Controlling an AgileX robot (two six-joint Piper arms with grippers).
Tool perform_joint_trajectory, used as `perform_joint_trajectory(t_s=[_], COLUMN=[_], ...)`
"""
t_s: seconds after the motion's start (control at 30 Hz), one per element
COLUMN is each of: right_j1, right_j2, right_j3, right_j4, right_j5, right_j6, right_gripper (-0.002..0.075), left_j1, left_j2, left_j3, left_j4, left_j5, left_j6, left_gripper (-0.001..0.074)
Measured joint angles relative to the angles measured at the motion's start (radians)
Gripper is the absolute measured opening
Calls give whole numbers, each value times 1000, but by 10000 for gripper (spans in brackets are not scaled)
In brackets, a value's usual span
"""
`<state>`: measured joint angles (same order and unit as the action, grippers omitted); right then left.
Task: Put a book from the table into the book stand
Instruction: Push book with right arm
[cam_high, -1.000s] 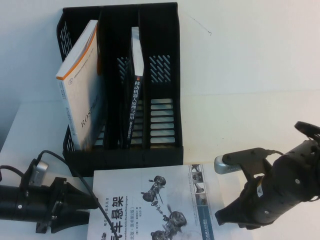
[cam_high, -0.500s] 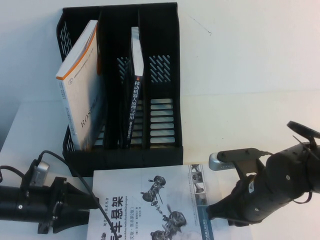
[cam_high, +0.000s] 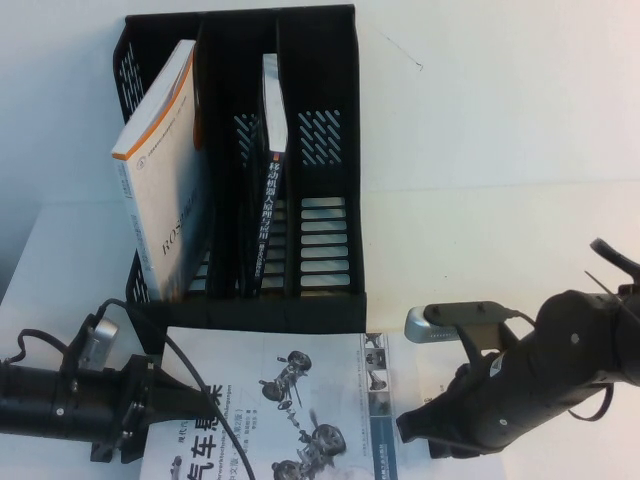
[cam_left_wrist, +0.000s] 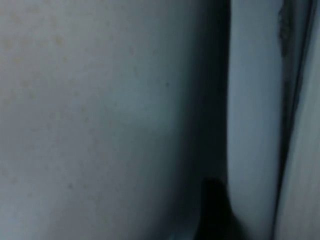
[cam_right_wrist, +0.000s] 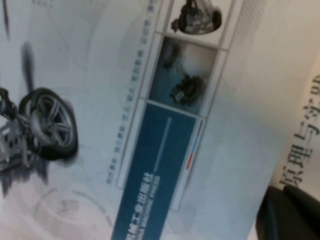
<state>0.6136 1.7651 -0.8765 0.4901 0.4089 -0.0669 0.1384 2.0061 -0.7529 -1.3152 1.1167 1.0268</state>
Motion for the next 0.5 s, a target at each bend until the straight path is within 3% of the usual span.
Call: perform_joint_trajectory(t_s=[0.17, 0.27, 0.4, 0.5], right_j1=[0, 0, 0, 0], right_j2=[4, 6, 6, 6], right_j3=[4, 4, 4, 4], right_j4=[86, 96, 99, 95], right_j5=[-11, -14, -16, -17], right_j6=[-90, -105, -117, -117], right_gripper=[2, 2, 2, 2], left_j1=[-4, -4, -4, -4], left_j2=[0, 0, 0, 3], left_j3=[0, 0, 0, 0], left_j4=[0, -2, -14, -17], left_j5=[0, 0, 14, 18], left_j6=[4, 4, 4, 6], left_gripper=[384, 306, 128, 122])
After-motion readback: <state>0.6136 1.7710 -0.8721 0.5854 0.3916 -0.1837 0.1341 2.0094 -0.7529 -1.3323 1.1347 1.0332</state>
